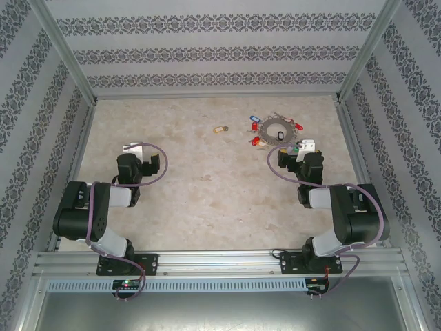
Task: Put the keys on the keyring
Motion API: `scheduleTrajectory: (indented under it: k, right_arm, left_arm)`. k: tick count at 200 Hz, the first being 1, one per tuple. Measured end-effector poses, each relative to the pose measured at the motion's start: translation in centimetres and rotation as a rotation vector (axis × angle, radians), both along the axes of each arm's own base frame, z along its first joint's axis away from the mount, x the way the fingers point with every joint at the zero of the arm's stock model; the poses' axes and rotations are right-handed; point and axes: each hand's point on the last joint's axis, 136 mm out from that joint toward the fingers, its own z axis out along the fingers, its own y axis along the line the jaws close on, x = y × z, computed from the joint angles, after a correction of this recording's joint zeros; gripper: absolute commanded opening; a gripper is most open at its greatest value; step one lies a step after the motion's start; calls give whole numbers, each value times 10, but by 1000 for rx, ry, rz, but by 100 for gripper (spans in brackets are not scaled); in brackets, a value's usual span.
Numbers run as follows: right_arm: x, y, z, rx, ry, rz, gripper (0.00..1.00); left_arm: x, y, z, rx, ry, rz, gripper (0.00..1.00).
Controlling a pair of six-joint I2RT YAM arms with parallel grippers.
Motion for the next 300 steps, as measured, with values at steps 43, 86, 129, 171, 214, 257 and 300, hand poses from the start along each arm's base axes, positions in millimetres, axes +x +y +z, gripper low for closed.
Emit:
scheduleTrajectory:
  k: [43, 86, 129, 171, 214, 257, 300]
  right_arm:
    - [0, 0, 0, 1, 0, 3, 98]
    - [0, 1, 0, 2, 0, 5, 98]
    - [0, 1, 0, 2, 0, 6, 98]
    - [0, 1, 0, 2, 0, 6, 98]
    - [0, 1, 0, 5, 0, 5, 98]
    - [-4, -9, 22, 19, -5, -36, 98]
    - [0, -21, 117, 106, -45, -127, 80]
  left_arm:
    - [0, 0, 0, 0, 0, 0, 99]
    - [0, 0, 0, 0, 0, 0, 99]
    - [0, 0, 0, 0, 0, 0, 99]
    - [0, 0, 0, 0, 0, 0, 99]
    - [0, 0, 0, 0, 0, 0, 99]
    - [-3, 11, 7, 28, 1, 67, 99]
    - [2, 12, 81, -20, -46, 118, 99]
